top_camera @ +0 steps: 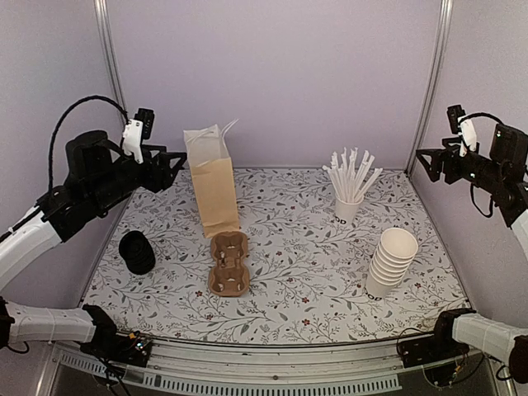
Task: Pack the takeout coffee
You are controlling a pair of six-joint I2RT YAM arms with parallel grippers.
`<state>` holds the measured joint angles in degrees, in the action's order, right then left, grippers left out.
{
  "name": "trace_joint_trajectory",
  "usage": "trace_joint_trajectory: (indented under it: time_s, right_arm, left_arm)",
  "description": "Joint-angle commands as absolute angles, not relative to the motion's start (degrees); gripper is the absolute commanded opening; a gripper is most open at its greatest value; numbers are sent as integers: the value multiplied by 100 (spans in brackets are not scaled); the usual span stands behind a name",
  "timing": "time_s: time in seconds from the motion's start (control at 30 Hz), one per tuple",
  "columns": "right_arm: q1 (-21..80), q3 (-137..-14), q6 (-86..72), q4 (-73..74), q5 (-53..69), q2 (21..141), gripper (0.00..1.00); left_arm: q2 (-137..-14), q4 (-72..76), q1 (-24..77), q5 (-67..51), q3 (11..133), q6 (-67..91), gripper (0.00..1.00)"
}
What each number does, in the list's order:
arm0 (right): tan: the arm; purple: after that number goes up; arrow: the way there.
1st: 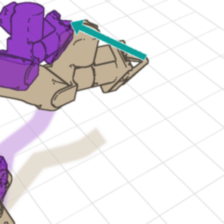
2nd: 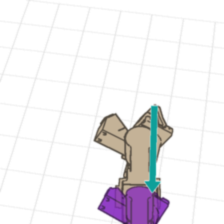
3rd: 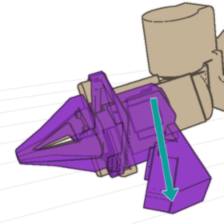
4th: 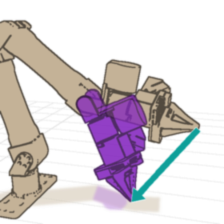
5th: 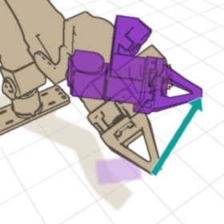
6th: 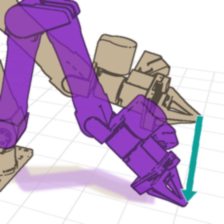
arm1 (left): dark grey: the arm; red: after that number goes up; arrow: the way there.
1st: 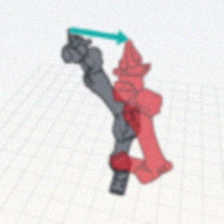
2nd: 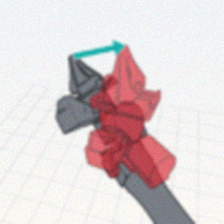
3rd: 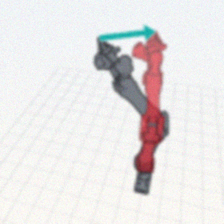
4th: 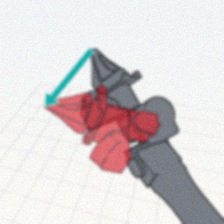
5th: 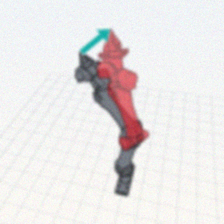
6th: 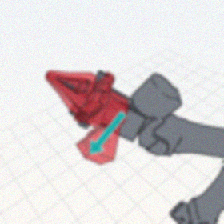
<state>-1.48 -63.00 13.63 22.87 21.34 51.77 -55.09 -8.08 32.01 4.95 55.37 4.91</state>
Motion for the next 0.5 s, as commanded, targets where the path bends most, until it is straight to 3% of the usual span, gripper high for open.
trace_joint_trajectory:
  time_s: [0.0,0.17,0.47]
  right_arm:
    - [-210,-6170,1980,3043,2456,4775,97]
    - [-235,-6342,3120,4366,3113,4700,98]
    - [-249,-7080,5174,6807,3627,5291,86]
  left_arm:
    - [-5760,-1225,4013,94,6100,464,66]
    - [-6364,-1437,5152,-7,6750,481,65]
    - [-7638,-1155,6445,-219,7161,839,66]
